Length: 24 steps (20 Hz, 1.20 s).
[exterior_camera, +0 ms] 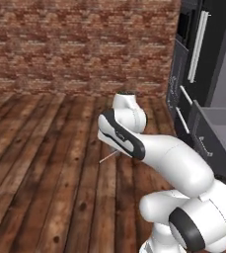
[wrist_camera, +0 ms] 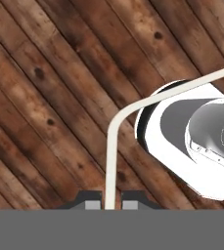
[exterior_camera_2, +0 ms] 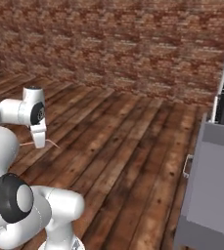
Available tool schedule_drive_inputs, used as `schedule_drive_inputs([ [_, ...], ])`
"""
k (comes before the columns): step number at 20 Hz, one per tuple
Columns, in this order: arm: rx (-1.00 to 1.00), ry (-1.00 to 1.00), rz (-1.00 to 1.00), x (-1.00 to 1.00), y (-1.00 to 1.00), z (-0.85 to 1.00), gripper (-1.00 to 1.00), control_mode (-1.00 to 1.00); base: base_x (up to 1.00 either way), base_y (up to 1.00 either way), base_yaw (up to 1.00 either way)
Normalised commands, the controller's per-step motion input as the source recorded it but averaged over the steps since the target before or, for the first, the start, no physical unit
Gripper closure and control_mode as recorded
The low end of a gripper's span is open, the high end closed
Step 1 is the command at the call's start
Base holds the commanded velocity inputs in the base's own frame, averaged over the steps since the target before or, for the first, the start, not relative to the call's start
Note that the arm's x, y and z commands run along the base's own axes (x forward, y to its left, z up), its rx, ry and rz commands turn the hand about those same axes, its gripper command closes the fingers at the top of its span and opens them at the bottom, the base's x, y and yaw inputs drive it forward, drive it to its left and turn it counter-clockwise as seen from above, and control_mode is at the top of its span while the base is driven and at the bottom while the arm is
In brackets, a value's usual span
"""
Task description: Take a straw from the drawer in front and place it inside the glass cup on the dining counter.
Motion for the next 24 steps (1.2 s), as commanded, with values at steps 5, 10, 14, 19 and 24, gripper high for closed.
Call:
schedule_drive_inputs([
  [5,0.00,0.00,0.00,0.00,0.00,0.00,1.00,1.00,0.25,0.00,0.36],
  [10,0.00,0.00,0.00,0.00,0.00,0.00,1.00,1.00,0.84,0.00,0.31],
  [14,0.00,0.00,0.00,0.00,0.00,0.00,1.00,1.00,1.00,0.00,0.27],
  [19,0.00,0.00,0.00,0.00,0.00,0.00,1.00,1.00,1.00,0.00,0.25],
  [24,0.00,0.00,0.00,0.00,0.00,0.00,1.00,1.00,1.00,0.00,0.25],
])
